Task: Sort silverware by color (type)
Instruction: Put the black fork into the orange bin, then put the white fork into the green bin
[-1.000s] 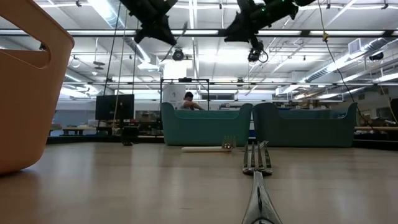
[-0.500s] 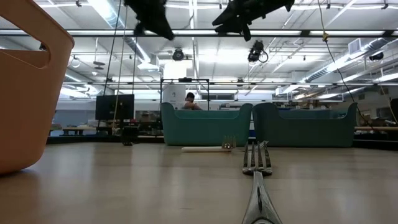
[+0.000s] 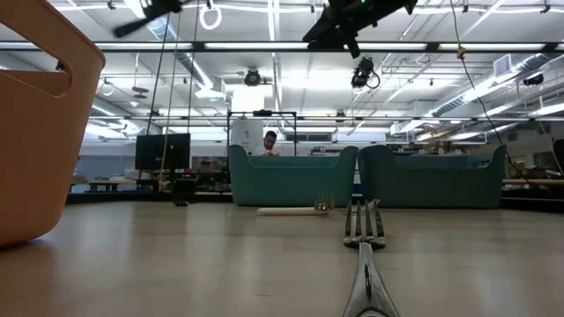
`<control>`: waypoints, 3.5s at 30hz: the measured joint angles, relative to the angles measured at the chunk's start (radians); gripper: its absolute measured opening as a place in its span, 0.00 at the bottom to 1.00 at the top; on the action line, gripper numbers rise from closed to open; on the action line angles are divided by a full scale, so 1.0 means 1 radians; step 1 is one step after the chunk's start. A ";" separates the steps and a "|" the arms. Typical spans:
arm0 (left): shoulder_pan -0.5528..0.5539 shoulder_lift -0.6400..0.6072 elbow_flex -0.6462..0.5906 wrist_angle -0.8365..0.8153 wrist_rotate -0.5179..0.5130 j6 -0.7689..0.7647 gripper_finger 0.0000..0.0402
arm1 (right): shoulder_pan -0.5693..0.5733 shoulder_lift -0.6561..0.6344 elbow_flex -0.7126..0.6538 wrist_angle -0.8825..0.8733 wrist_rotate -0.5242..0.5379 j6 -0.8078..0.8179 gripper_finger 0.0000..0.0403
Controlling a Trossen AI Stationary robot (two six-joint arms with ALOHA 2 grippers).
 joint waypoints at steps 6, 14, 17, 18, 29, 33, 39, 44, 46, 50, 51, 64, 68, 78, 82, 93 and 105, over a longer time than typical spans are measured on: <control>-0.249 0.001 0.000 -0.100 0.027 -0.206 0.02 | -0.016 0.000 0.000 -0.048 -0.005 -0.030 0.32; -0.597 0.009 0.000 -0.112 0.026 -0.542 0.02 | -0.027 0.000 0.000 -0.106 -0.008 -0.079 0.32; -0.703 0.037 0.000 -0.113 0.023 -0.676 0.03 | -0.027 0.000 0.000 -0.106 -0.009 -0.079 0.32; -0.735 0.052 0.000 -0.113 0.022 -0.719 0.03 | -0.027 0.000 0.000 -0.107 -0.010 -0.079 0.32; -0.872 0.290 -0.005 -0.116 0.021 -0.809 0.03 | -0.026 0.000 0.000 -0.109 -0.011 -0.079 0.32; -0.870 0.372 -0.038 -0.086 0.031 -0.809 0.03 | -0.026 0.000 0.000 -0.109 -0.033 -0.079 0.32; -0.870 0.476 -0.070 -0.013 0.038 -0.811 0.03 | -0.025 0.001 0.000 -0.110 -0.074 -0.079 0.32; -0.871 0.532 -0.099 0.030 0.072 -0.864 0.03 | -0.025 0.001 0.000 -0.111 -0.078 -0.076 0.32; -0.871 0.540 -0.121 0.053 0.084 -0.909 0.03 | -0.025 0.001 0.000 -0.111 -0.095 -0.076 0.32; -0.860 0.541 -0.174 0.051 0.130 -1.003 0.07 | -0.025 0.001 0.000 -0.112 -0.112 -0.076 0.32; -0.854 0.541 -0.184 0.054 0.153 -1.014 0.09 | -0.025 0.001 0.000 -0.112 -0.115 -0.076 0.32; -0.826 0.511 -0.107 0.023 0.217 -1.063 0.28 | -0.030 -0.011 0.000 -0.183 -0.116 -0.131 0.32; -0.808 0.466 -0.006 -0.085 0.130 -1.088 0.28 | -0.032 -0.050 0.000 -0.242 -0.123 -0.185 0.32; -0.626 0.386 0.299 -0.438 -0.300 -1.037 0.28 | -0.011 -0.122 0.000 -0.378 -0.168 -0.217 0.32; -0.468 0.377 0.394 -0.482 -0.458 -0.887 0.28 | -0.004 -0.116 0.000 -0.433 -0.132 -0.144 0.32; 0.041 0.368 0.458 -0.481 -0.549 -0.448 0.28 | 0.049 -0.024 0.000 -0.512 -0.062 0.064 0.32; 0.422 0.368 0.458 -0.294 -0.429 -0.051 0.28 | 0.154 0.156 0.000 -0.539 0.112 0.385 0.39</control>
